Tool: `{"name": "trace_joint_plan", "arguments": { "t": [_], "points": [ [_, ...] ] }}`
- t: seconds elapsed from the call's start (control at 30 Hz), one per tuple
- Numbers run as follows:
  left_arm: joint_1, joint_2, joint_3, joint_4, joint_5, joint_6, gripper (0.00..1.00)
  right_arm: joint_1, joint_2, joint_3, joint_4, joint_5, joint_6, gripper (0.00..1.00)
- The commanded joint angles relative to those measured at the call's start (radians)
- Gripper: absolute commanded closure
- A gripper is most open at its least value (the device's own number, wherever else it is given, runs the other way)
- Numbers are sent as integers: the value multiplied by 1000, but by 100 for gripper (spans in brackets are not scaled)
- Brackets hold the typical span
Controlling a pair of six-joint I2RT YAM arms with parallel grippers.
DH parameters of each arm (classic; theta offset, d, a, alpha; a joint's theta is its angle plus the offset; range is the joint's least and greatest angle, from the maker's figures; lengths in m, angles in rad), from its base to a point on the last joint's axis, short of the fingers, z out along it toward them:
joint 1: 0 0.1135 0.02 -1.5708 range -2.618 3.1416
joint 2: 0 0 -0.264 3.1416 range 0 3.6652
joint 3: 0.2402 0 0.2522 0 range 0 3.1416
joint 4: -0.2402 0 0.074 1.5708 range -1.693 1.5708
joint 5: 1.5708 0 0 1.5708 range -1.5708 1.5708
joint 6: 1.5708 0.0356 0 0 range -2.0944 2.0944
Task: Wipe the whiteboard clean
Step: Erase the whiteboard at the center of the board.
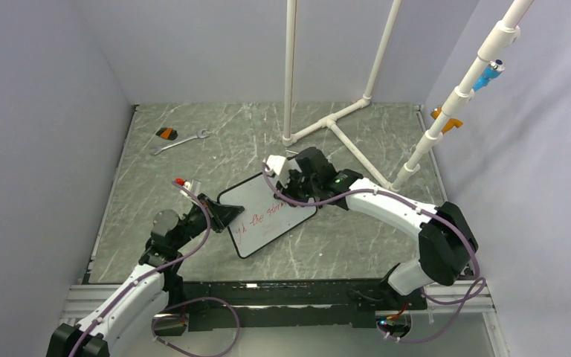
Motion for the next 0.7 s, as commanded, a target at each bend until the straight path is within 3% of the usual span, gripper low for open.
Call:
{"name": "trace_joint_plan", "arguments": {
  "t": [0.0, 0.43, 0.67],
  "points": [
    [-15, -10, 10, 57, 70, 9, 100, 74, 15, 22, -39, -155, -74, 100],
    [-15, 27, 13, 97, 98, 6, 100, -52, -35, -5, 42, 2, -8, 100],
    [-15, 22, 15, 96, 99, 5, 100, -11, -16, 2, -23, -156, -65, 100]
  ]
}}
